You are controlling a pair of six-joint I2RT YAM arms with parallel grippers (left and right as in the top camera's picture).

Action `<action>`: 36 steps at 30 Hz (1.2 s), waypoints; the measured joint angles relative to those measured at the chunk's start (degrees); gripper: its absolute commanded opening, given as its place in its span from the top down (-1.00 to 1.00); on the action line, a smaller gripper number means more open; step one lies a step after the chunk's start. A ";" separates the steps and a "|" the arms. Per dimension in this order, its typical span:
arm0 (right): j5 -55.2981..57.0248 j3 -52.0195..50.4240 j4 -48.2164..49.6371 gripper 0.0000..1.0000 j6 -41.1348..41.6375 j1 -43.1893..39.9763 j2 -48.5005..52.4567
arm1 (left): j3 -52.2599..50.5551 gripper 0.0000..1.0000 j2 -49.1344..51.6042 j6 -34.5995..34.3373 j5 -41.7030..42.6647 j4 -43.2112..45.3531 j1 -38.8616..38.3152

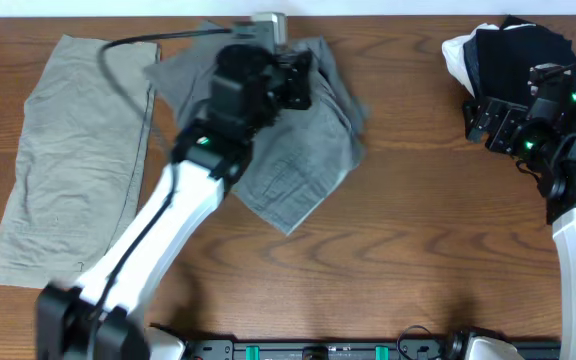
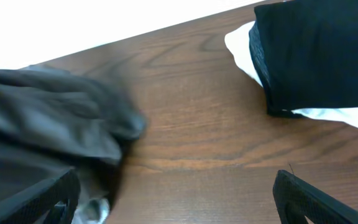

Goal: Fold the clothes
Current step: 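Drag the grey shorts with the left gripper to the table center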

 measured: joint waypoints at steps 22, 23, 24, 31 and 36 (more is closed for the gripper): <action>0.00 0.00 -0.24 -0.98 0.04 0.00 0.02 | 0.02 -0.96 13.57 -4.72 0.28 4.00 -6.47; -0.02 0.00 -0.26 -0.99 0.04 0.00 0.02 | 0.07 -0.96 13.09 -4.59 0.42 1.25 -5.53; 0.00 0.00 -0.28 -0.98 0.04 0.00 0.02 | 0.07 -0.96 12.44 -4.37 0.59 -1.77 -4.35; 0.11 0.11 0.26 -0.96 -1.20 3.63 0.83 | 0.24 -0.96 1.97 -1.07 0.31 -26.40 6.10; 0.94 0.28 0.70 -0.81 -5.33 15.47 6.29 | 0.66 -0.96 -4.96 -0.33 -0.55 -44.48 11.02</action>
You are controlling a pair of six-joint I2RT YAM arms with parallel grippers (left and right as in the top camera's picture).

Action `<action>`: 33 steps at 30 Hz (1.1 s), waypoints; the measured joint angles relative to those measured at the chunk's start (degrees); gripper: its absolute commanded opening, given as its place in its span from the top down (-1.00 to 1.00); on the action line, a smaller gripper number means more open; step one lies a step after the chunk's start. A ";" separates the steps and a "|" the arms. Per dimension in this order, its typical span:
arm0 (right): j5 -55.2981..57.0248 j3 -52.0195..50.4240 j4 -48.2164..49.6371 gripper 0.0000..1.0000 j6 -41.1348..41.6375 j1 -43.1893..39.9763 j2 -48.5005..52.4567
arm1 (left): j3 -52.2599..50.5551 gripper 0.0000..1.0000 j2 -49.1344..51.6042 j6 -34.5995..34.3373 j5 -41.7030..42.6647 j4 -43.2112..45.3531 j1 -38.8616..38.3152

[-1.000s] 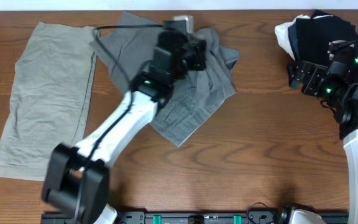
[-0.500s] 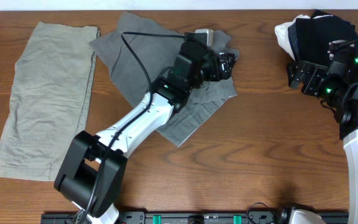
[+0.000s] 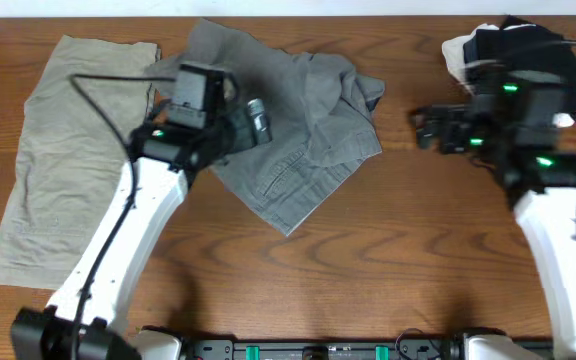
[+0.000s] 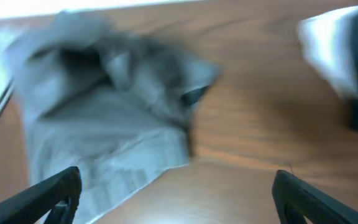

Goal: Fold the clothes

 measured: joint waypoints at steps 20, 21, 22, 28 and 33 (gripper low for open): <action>16.96 0.04 17.84 -0.56 10.12 29.68 25.75 | -6.71 -0.96 -0.52 -3.21 -4.04 -1.70 1.86; 18.67 0.04 18.82 -0.57 10.51 30.60 26.60 | -6.71 -0.96 -0.52 -3.21 -4.31 -1.70 1.90; 20.52 0.04 19.61 -0.58 10.88 31.32 27.19 | -6.71 -0.96 -0.52 -3.21 -4.50 -1.70 1.95; 32.92 0.04 22.47 -0.49 13.53 32.74 28.17 | -6.71 -0.96 -0.52 -3.21 -5.97 -1.77 2.03; 41.09 0.04 23.93 -0.22 15.45 32.11 28.26 | -6.73 -0.96 -0.52 -3.21 -6.88 -1.75 2.03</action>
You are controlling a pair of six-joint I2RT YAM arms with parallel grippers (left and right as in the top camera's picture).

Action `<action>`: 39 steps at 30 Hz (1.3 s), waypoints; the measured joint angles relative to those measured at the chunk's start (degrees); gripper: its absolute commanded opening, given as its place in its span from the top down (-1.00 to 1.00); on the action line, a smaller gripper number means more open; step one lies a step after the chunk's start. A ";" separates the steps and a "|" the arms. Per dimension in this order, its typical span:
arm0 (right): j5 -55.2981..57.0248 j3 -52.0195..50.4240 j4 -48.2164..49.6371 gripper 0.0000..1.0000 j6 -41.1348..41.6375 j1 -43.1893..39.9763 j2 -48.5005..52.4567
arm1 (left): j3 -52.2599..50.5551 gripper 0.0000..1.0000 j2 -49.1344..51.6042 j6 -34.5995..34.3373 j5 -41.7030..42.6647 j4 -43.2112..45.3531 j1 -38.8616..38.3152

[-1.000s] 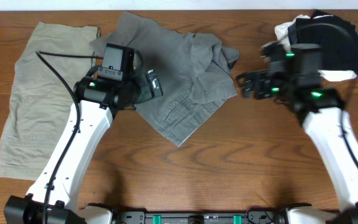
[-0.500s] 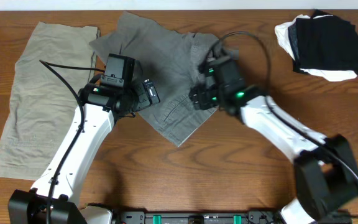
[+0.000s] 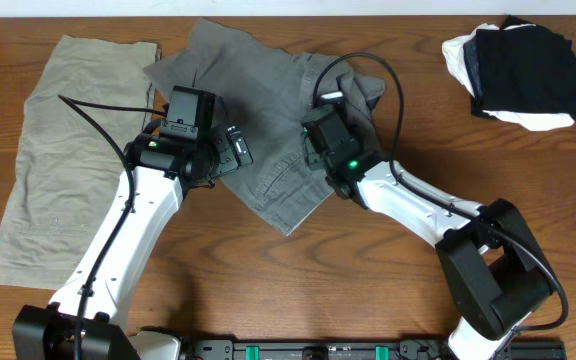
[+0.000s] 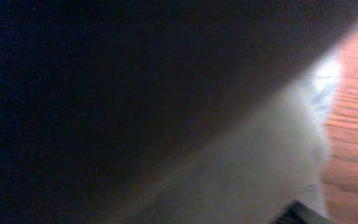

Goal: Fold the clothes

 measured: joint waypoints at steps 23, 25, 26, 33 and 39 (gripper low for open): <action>-11.50 3.76 -15.69 0.97 3.76 -22.01 -8.98 | -5.42 -0.96 0.02 8.70 7.50 1.07 -6.14; -13.25 3.96 -17.07 0.97 3.76 -24.59 -9.22 | -5.42 -0.96 0.02 9.66 8.41 -0.09 -8.09; -14.03 3.96 -17.77 0.98 3.78 -25.73 -9.18 | -5.42 -0.96 0.02 9.75 8.72 -0.92 -8.94; -16.22 3.93 -18.60 0.97 3.78 -27.76 -9.14 | -5.53 -0.96 1.68 5.35 9.62 -4.04 -10.95; -16.70 3.93 -18.32 0.95 3.85 -27.76 -9.14 | -5.70 -0.97 3.13 1.14 11.93 0.61 -14.01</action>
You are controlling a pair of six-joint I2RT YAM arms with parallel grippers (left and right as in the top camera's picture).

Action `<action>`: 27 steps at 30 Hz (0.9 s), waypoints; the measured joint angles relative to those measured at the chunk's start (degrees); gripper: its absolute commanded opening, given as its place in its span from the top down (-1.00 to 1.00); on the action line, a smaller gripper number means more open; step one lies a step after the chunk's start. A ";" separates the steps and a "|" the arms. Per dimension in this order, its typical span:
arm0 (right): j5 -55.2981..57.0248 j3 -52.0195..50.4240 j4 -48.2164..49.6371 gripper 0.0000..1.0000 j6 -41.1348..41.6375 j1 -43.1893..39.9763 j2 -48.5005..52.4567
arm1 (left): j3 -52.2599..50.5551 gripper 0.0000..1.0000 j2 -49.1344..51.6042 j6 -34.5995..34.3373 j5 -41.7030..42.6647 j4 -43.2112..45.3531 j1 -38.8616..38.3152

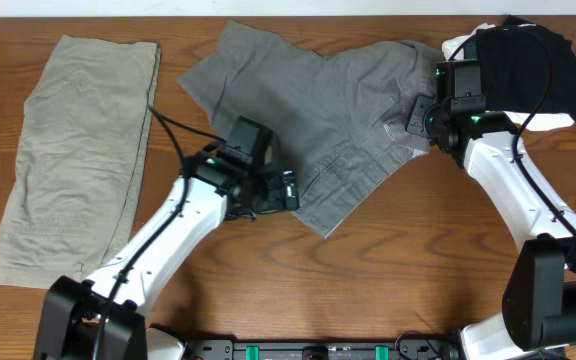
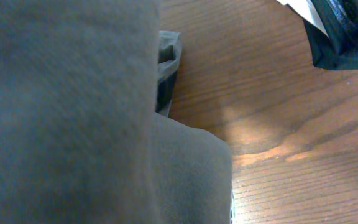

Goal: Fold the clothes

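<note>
Crumpled grey shorts (image 1: 318, 100) lie spread across the middle back of the table. My right gripper (image 1: 418, 118) is at their right edge, shut on the cloth. In the right wrist view the grey shorts (image 2: 73, 112) fill most of the frame and hide the fingers. My left gripper (image 1: 290, 190) rests at the shorts' lower left edge, its fingers pointing right. Whether they pinch the cloth cannot be made out.
A khaki garment (image 1: 73, 150) lies flat at the far left. A folded black and white pile (image 1: 528, 60) sits at the back right corner, close behind the right gripper, and shows in the wrist view as the black pile (image 2: 347, 31). Bare wooden table (image 1: 418, 270) runs along the front.
The right gripper went from the middle of the shorts to the right, and the cloth's right side now reaches near the black pile. The left gripper shifted right and toward the front.
The left gripper was over the bunched shorts at the back while the right one hung open by the black pile. The right arm then came left, reached the shorts' middle, and now holds their right edge farther right, with the shorts spread wider.
</note>
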 measured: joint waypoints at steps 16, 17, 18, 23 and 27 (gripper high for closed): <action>-0.11 0.00 -0.81 0.92 0.33 0.00 0.00 | -0.02 -0.97 7.78 -15.98 -0.46 8.39 -7.43; -0.11 0.00 -0.79 0.91 0.35 0.00 0.00 | -0.02 -0.97 8.87 -16.98 -0.46 8.66 -7.43; -0.09 0.00 -0.74 0.91 0.35 0.00 0.00 | -0.02 -0.97 10.01 -17.68 -0.46 8.98 -7.50; -0.09 0.00 -0.33 0.89 0.35 0.00 0.00 | -0.02 -0.97 15.69 -19.63 0.35 11.82 -8.09; -0.09 0.00 -0.35 0.87 0.35 0.00 0.00 | -0.02 -0.99 16.24 -20.41 1.07 12.33 -8.17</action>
